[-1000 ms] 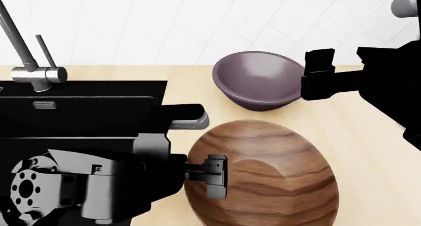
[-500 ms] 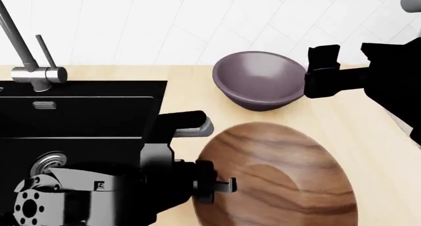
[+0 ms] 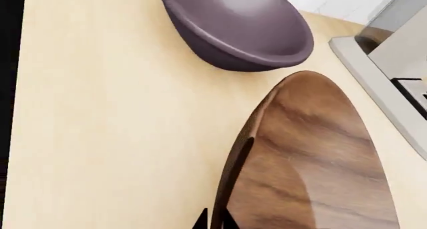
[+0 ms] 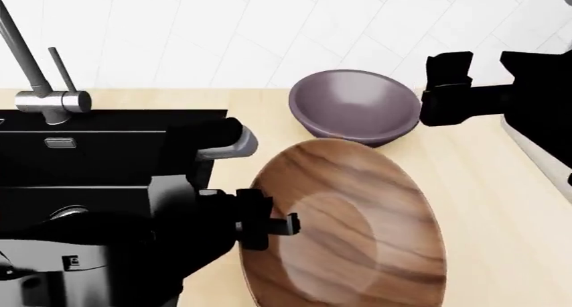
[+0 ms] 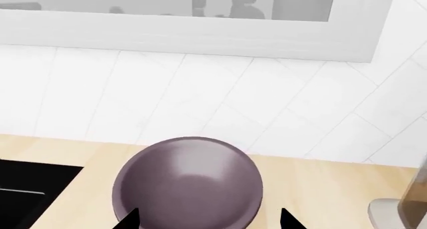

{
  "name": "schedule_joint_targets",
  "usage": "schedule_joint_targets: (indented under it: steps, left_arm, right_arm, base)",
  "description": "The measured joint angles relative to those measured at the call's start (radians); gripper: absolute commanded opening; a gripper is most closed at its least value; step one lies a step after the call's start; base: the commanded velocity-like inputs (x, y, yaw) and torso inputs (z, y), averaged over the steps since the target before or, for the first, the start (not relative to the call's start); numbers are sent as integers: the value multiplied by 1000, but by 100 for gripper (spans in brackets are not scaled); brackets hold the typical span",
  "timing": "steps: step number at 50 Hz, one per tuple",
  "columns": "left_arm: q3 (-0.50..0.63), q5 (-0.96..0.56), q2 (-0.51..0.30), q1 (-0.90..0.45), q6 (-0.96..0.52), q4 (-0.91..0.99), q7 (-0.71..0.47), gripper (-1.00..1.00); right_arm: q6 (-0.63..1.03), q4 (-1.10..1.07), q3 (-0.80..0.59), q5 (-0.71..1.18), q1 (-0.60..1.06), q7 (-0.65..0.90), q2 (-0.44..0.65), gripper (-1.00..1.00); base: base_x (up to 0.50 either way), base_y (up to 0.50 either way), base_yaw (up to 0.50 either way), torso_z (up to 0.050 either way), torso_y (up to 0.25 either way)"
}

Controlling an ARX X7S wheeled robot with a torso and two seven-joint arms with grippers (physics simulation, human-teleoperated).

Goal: Stack the bowls in the sink.

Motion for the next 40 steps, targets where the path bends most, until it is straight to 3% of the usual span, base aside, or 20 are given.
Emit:
schedule_joint_targets:
  steps: [27,40]
  left_arm:
    - [-63,-57,-97,-143,40,108,-142,-100]
    - [-92,-75,-145,-144,63,146,-153,-100]
  right_arm:
    - [-17,301,-135,-105,110,-10,-169,100]
    - [-61,590,-206,-243,189,-82,-259,100]
  base:
    - [0,0,0,0,0]
    - [0,0,0,0,1]
